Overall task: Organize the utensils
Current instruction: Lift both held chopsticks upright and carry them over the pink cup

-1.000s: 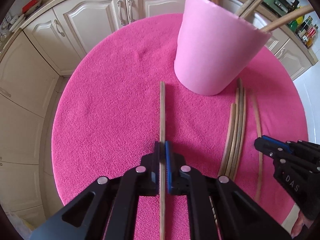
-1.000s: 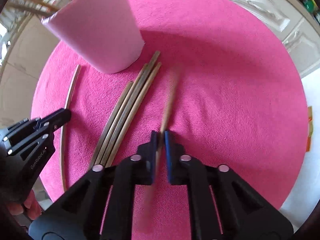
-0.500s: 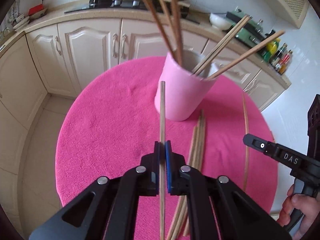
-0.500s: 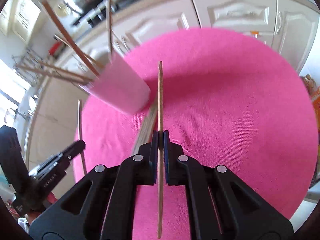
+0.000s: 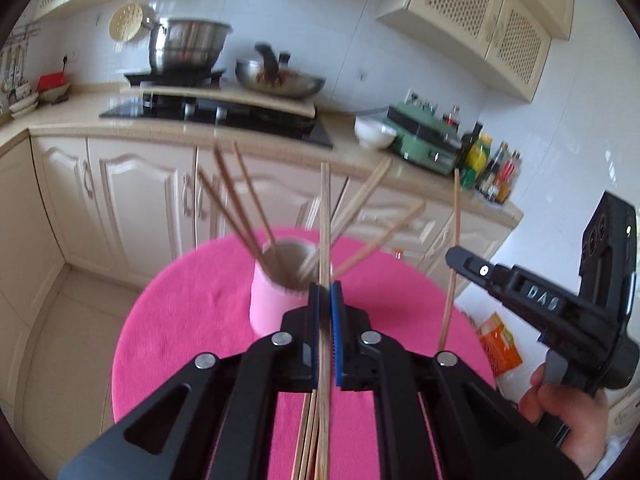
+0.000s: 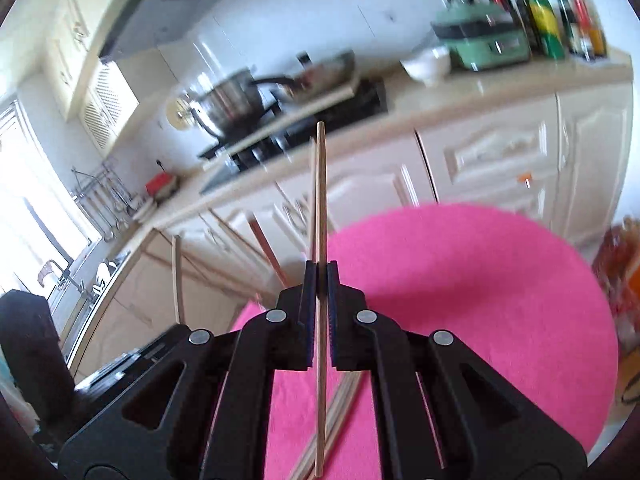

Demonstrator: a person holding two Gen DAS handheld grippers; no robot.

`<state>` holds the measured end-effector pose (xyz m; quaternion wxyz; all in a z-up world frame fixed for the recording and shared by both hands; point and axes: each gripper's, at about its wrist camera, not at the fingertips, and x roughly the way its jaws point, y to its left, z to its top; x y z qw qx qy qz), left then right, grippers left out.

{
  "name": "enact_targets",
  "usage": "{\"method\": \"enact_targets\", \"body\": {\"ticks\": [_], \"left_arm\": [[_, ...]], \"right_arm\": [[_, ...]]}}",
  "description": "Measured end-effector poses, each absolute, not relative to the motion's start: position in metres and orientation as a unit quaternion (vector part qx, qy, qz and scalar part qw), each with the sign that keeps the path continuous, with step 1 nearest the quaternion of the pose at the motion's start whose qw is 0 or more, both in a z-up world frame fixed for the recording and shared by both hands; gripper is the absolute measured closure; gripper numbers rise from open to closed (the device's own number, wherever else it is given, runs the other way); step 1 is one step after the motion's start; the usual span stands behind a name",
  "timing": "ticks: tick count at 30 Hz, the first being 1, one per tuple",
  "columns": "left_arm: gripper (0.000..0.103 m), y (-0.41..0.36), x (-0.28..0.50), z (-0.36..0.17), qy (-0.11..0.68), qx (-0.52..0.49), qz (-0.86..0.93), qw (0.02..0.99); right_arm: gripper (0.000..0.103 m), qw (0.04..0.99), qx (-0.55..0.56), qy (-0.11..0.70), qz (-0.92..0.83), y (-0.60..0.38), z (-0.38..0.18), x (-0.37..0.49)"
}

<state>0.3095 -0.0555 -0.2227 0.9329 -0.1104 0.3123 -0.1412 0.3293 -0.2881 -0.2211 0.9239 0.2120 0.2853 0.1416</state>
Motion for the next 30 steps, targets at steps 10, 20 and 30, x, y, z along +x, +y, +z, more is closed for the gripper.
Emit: {"method": "enact_targets", "body": {"ticks": [10, 20, 30], "left_arm": [[0.098, -0.049, 0.362, -0.181, 0.21, -0.143, -0.126, 0.959], [0.098, -0.055, 0.399, -0.18, 0.156, -0.146, -0.101, 0.972], [0.097, -0.066, 0.417, -0.193, 0.103, -0.131, -0.077, 0.983]], "right_arm": [[0.098, 0.957, 0.177, 0.18, 0.143, -0.277, -0.189, 0.373], [0.098, 0.96, 0.172, 0.125, 0.182, -0.268, -0.191, 0.406], [0.098, 0.955, 0.175, 0.1, 0.218, -0.259, -0.204, 0.42]]}}
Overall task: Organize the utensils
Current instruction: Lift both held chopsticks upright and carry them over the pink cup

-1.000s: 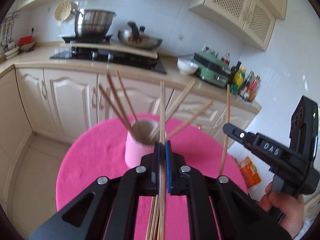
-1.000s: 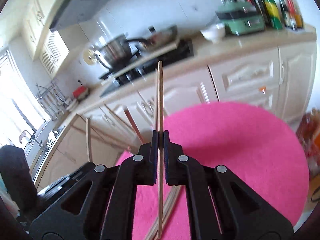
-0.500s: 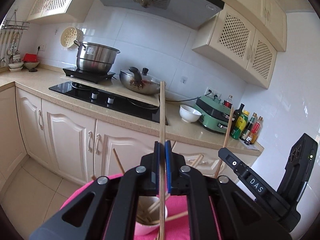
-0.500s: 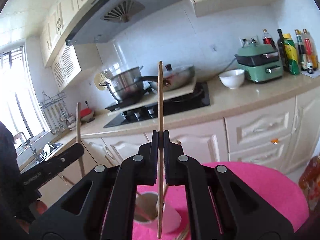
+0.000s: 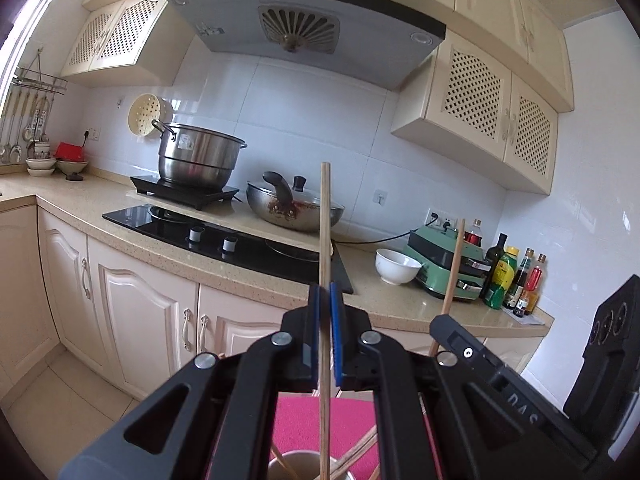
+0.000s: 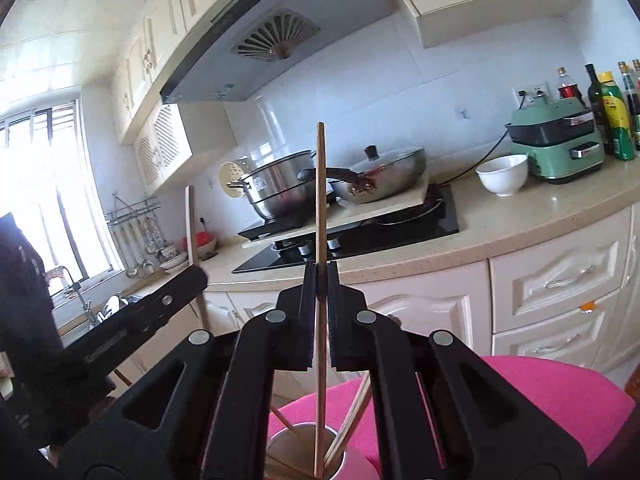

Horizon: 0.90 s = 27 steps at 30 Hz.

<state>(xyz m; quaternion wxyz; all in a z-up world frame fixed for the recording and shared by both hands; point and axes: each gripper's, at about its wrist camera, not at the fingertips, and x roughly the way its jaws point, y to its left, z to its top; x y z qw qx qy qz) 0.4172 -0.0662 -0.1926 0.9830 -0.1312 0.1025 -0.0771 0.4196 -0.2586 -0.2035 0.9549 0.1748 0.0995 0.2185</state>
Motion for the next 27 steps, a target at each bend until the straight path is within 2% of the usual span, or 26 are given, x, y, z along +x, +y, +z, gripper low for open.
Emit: {"method": "enact_targets", "body": {"ticks": [15, 27], "left_arm": [[0.097, -0.078, 0.408, -0.207, 0.061, -0.085, -0.056, 0.993], [0.097, -0.068, 0.407, -0.21, 0.055, -0.104, -0.044, 0.992]], "right_arm": [[0.097, 0.949, 0.176, 0.105, 0.238, -0.258, -0.223, 0.418], [0.097, 0.951, 0.168, 0.102, 0.239, -0.256, -0.222, 0.413]]}}
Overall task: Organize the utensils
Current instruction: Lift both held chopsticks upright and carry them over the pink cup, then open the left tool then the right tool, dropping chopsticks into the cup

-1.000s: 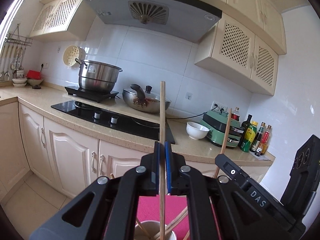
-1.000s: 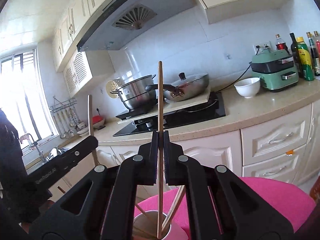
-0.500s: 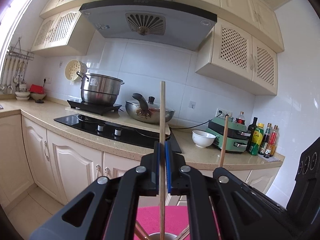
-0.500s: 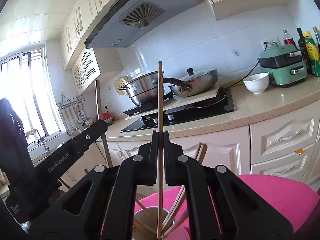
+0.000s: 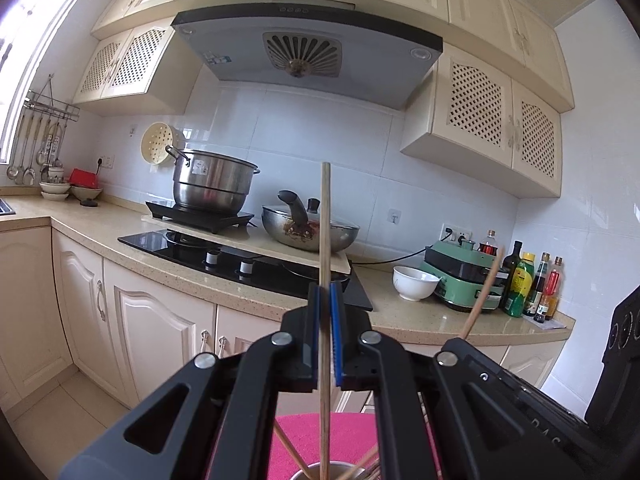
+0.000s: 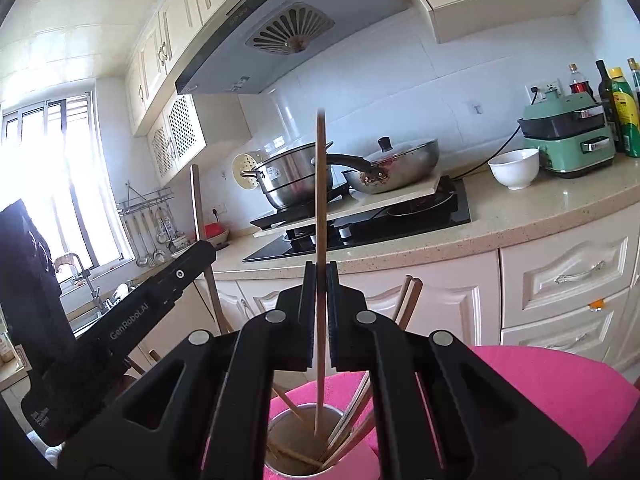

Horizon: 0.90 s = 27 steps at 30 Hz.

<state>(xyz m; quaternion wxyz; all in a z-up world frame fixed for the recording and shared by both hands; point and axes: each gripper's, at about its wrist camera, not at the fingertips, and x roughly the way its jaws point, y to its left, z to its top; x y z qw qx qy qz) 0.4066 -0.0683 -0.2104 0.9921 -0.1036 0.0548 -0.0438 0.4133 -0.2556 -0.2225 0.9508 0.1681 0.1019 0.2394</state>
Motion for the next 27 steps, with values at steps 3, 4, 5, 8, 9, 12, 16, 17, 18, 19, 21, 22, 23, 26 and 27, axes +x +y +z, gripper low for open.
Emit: {"method": "enact_targets", "body": {"ticks": [3, 4, 5, 8, 9, 12, 16, 17, 18, 19, 21, 22, 23, 26, 27], "left_arm": [[0.097, -0.068, 0.407, -0.211, 0.056, -0.104, -0.042, 0.992], [0.097, -0.067, 0.407, -0.211, 0.057, -0.106, -0.041, 0.992], [0.097, -0.066, 0.407, -0.211, 0.058, -0.107, -0.04, 0.992], [0.097, -0.064, 0.408, -0.211, 0.064, -0.115, -0.044, 0.99], [0.097, -0.064, 0.408, -0.211, 0.066, -0.11, -0.044, 0.991], [0.097, -0.066, 0.409, -0.211, 0.072, -0.1, -0.044, 0.991], [0.085, -0.065, 0.408, -0.213, 0.082, -0.096, -0.043, 0.991], [0.084, -0.065, 0.408, -0.214, 0.085, -0.095, -0.043, 0.991], [0.083, -0.065, 0.408, -0.214, 0.089, -0.095, -0.044, 0.991], [0.083, -0.064, 0.408, -0.214, 0.091, -0.095, -0.044, 0.99], [0.081, -0.062, 0.407, -0.213, 0.097, -0.1, -0.044, 0.989], [0.079, -0.062, 0.407, -0.212, 0.099, -0.101, -0.045, 0.989], [0.079, -0.061, 0.407, -0.212, 0.102, -0.099, -0.045, 0.989], [0.077, -0.06, 0.406, -0.209, 0.107, -0.097, -0.042, 0.989], [0.076, -0.058, 0.405, -0.208, 0.109, -0.098, -0.041, 0.988]], "right_arm": [[0.097, 0.951, 0.166, 0.102, 0.241, -0.255, -0.223, 0.412], [0.097, 0.951, 0.165, 0.103, 0.241, -0.254, -0.223, 0.412], [0.097, 0.951, 0.165, 0.103, 0.242, -0.254, -0.223, 0.412], [0.097, 0.95, 0.163, 0.106, 0.244, -0.253, -0.222, 0.412], [0.097, 0.95, 0.162, 0.106, 0.245, -0.253, -0.221, 0.412], [0.097, 0.95, 0.158, 0.109, 0.246, -0.251, -0.22, 0.413], [0.097, 0.95, 0.153, 0.115, 0.248, -0.248, -0.22, 0.413], [0.097, 0.95, 0.151, 0.116, 0.248, -0.247, -0.219, 0.414], [0.097, 0.95, 0.148, 0.117, 0.247, -0.247, -0.219, 0.414], [0.097, 0.95, 0.148, 0.117, 0.247, -0.246, -0.218, 0.413], [0.097, 0.95, 0.148, 0.121, 0.248, -0.246, -0.217, 0.414], [0.097, 0.95, 0.146, 0.122, 0.248, -0.245, -0.217, 0.413], [0.097, 0.95, 0.145, 0.123, 0.249, -0.245, -0.216, 0.413], [0.097, 0.95, 0.141, 0.128, 0.249, -0.244, -0.214, 0.411], [0.097, 0.95, 0.139, 0.128, 0.247, -0.244, -0.213, 0.41]]}}
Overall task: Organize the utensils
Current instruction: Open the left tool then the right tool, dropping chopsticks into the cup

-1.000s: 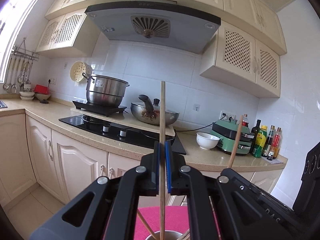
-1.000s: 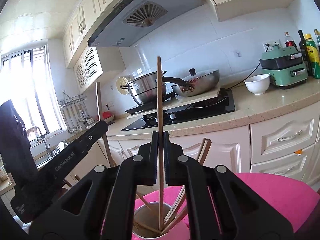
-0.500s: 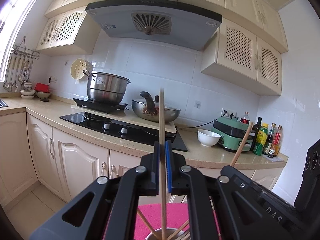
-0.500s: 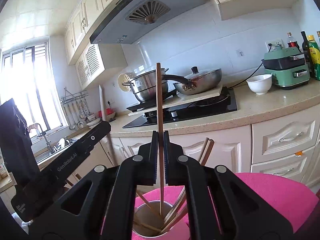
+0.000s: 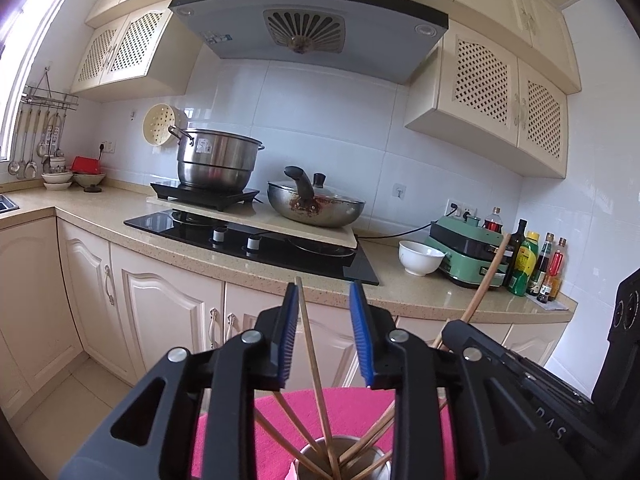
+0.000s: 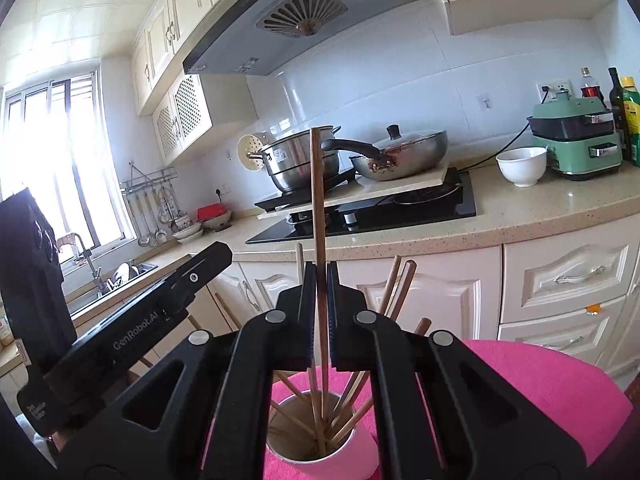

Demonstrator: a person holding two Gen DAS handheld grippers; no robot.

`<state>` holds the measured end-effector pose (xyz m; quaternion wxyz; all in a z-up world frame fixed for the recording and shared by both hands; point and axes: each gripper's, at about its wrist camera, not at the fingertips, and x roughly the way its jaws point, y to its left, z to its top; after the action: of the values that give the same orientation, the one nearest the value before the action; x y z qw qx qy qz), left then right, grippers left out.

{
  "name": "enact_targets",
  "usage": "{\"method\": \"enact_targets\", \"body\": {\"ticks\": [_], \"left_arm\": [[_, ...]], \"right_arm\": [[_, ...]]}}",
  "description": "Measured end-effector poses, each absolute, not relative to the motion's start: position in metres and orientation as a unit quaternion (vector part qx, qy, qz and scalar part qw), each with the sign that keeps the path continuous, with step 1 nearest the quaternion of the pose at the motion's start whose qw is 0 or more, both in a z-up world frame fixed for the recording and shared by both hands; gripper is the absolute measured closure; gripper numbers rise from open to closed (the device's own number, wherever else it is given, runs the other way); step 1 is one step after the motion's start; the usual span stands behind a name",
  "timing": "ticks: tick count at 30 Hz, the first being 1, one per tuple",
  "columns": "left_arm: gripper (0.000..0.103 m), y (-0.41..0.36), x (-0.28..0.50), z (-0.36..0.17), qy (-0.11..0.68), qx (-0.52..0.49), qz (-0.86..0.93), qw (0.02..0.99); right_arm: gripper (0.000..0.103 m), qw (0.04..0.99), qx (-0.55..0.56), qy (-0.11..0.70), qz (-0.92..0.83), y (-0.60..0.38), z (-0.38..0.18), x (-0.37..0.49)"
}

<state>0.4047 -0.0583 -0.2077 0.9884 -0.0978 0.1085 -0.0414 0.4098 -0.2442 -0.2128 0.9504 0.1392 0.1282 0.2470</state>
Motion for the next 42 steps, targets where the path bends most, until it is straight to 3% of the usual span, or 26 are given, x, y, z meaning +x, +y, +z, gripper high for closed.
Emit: {"method": "enact_targets", "body": {"ticks": [12, 29, 36, 37, 39, 40, 42], "left_arm": [[0.073, -0.038, 0.392, -0.192, 0.131, -0.108, -0.021, 0.985], [0.072, -0.026, 0.375, -0.209, 0.188, -0.088, -0.014, 0.978], [0.072, -0.021, 0.364, -0.213, 0.22, -0.089, -0.016, 0.971], [0.072, -0.021, 0.363, -0.213, 0.221, -0.088, -0.016, 0.971], [0.072, -0.021, 0.359, -0.211, 0.223, -0.083, -0.015, 0.971], [0.071, -0.022, 0.355, -0.21, 0.224, -0.079, -0.016, 0.971], [0.07, -0.022, 0.351, -0.208, 0.225, -0.076, -0.015, 0.971]], "right_arm": [[0.097, 0.953, 0.127, 0.134, 0.241, -0.244, -0.19, 0.394], [0.097, 0.934, 0.093, 0.245, 0.243, -0.206, -0.253, 0.391], [0.095, 0.937, 0.106, 0.243, 0.228, -0.209, -0.242, 0.377], [0.09, 0.938, 0.105, 0.241, 0.225, -0.208, -0.239, 0.374], [0.067, 0.941, 0.106, 0.235, 0.218, -0.209, -0.234, 0.369], [0.049, 0.944, 0.107, 0.228, 0.211, -0.21, -0.23, 0.364], [0.049, 0.947, 0.107, 0.219, 0.207, -0.212, -0.224, 0.357]]}}
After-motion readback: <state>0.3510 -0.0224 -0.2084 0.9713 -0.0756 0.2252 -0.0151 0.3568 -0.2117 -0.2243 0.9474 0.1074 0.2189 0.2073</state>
